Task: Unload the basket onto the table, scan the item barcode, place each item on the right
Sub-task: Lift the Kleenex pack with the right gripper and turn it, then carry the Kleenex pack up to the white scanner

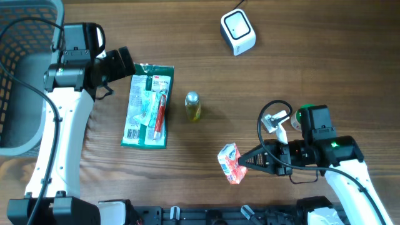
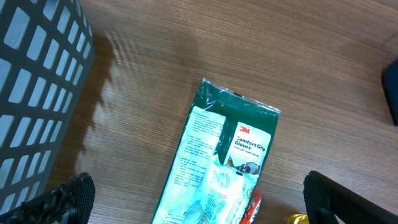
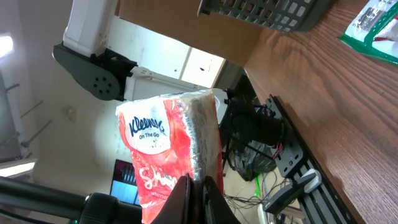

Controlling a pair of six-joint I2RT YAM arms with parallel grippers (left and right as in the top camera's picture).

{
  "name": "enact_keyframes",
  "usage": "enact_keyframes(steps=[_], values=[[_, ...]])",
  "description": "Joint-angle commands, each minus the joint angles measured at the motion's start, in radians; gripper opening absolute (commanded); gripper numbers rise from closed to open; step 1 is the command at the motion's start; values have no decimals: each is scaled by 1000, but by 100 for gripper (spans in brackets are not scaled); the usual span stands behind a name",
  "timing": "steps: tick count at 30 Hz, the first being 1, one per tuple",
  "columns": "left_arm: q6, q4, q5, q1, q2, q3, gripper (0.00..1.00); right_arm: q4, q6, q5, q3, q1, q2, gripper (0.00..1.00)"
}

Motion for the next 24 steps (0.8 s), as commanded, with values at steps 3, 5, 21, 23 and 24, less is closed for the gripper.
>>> enact_keyframes(steps=[3,5,21,23,24], values=[[-9,3,4,4,-7,14,100,51,35,-61,-3,6,-2,5],[-9,3,4,4,-7,14,100,92,78,-60,-3,6,-2,5],[-9,3,4,4,-7,14,100,498,713,597,-3,6,-2,4],[-9,3,4,4,-7,14,100,494,712,696,-3,6,-2,4],[-9,3,4,4,-7,14,100,492,713,727,-3,6,-2,4]])
